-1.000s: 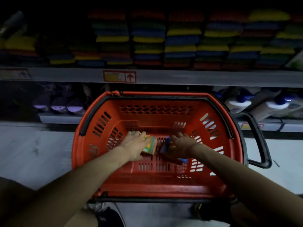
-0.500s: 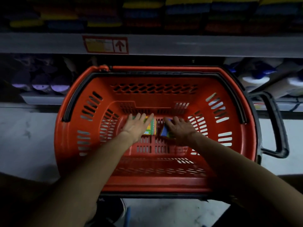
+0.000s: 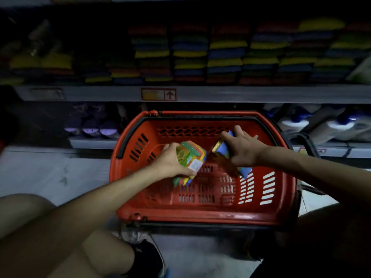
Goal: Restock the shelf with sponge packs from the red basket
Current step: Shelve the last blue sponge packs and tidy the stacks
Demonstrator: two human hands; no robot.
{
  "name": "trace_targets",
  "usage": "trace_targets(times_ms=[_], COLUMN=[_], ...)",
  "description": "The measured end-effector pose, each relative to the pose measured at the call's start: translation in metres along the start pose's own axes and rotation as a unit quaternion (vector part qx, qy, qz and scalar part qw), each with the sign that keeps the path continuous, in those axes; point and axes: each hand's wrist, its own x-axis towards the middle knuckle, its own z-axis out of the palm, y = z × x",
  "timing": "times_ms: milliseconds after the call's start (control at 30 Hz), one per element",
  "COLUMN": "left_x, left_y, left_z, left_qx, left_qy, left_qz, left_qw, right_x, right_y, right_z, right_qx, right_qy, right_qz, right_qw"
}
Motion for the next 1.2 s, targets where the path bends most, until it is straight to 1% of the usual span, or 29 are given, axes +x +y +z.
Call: trace_targets(times_ms=[100, 133, 167, 200, 267, 300, 333, 400, 433, 467, 500, 533, 600, 700, 767, 900, 1033, 1200], left_x=[-0.039, -0.057, -0.072, -0.088, -0.114, -0.123, -0.131, -0.141, -0.142, -0.143, -0.142, -0.141, -0.137, -0.130, -0.125, -0.120, -0.115, -0.118], left_y=[0.018, 0.027, 0.033, 0.039, 0.050, 0.053, 0.055, 0.055, 0.051, 0.048, 0.043, 0.041, 0.038, 0.036, 0.030, 0.016, 0.010, 0.005], left_z=[-0.035, -0.047, -0.057, -0.067, -0.084, -0.091, -0.098, -0.107, -0.109, -0.110, -0.109, -0.109, -0.108, -0.109, -0.112, -0.115, -0.122, -0.136], left_qx=[-0.156, -0.204, -0.251, -0.297, -0.381, -0.414, -0.443, -0.490, -0.504, -0.517, -0.530, -0.542, -0.555, -0.579, -0.593, -0.616, -0.686, -0.702], left_qy=[0.010, 0.010, 0.010, 0.012, 0.011, 0.008, 0.003, -0.002, -0.001, 0.001, 0.000, -0.002, -0.007, -0.026, -0.037, -0.096, -0.105, -0.099], left_qz=[-0.035, -0.036, -0.037, -0.035, -0.022, -0.014, -0.007, 0.006, 0.014, 0.018, 0.022, 0.019, 0.016, 0.025, 0.014, -0.039, -0.055, -0.031], left_qw=[0.987, 0.978, 0.967, 0.954, 0.924, 0.910, 0.896, 0.872, 0.864, 0.856, 0.848, 0.840, 0.831, 0.814, 0.805, 0.781, 0.718, 0.705], right_x=[-0.024, -0.033, -0.044, -0.056, -0.071, -0.074, -0.077, -0.081, -0.083, -0.081, -0.079, -0.074, -0.062, -0.044, -0.043, -0.047, -0.052, -0.061], right_y=[-0.012, -0.018, -0.024, -0.031, -0.042, -0.046, -0.048, -0.053, -0.056, -0.058, -0.061, -0.065, -0.075, -0.090, -0.099, -0.122, -0.144, -0.161], right_z=[-0.045, -0.059, -0.071, -0.082, -0.092, -0.093, -0.094, -0.094, -0.094, -0.094, -0.094, -0.094, -0.096, -0.093, -0.092, -0.087, -0.088, -0.092], right_qx=[0.138, 0.195, 0.272, 0.375, 0.576, 0.643, 0.691, 0.750, 0.769, 0.779, 0.784, 0.781, 0.760, 0.716, 0.701, 0.703, 0.702, 0.702], right_qy=[0.034, 0.048, 0.059, 0.057, 0.034, 0.023, 0.012, -0.018, -0.030, -0.040, -0.047, -0.048, -0.030, 0.023, 0.042, 0.063, 0.093, 0.134], right_qz=[-0.003, -0.004, -0.007, -0.013, -0.037, -0.047, -0.051, -0.052, -0.051, -0.049, -0.048, -0.044, -0.035, -0.007, 0.025, 0.051, 0.058, 0.072], right_qw=[0.990, 0.980, 0.960, 0.925, 0.816, 0.764, 0.721, 0.659, 0.637, 0.623, 0.617, 0.621, 0.648, 0.697, 0.711, 0.707, 0.703, 0.696])
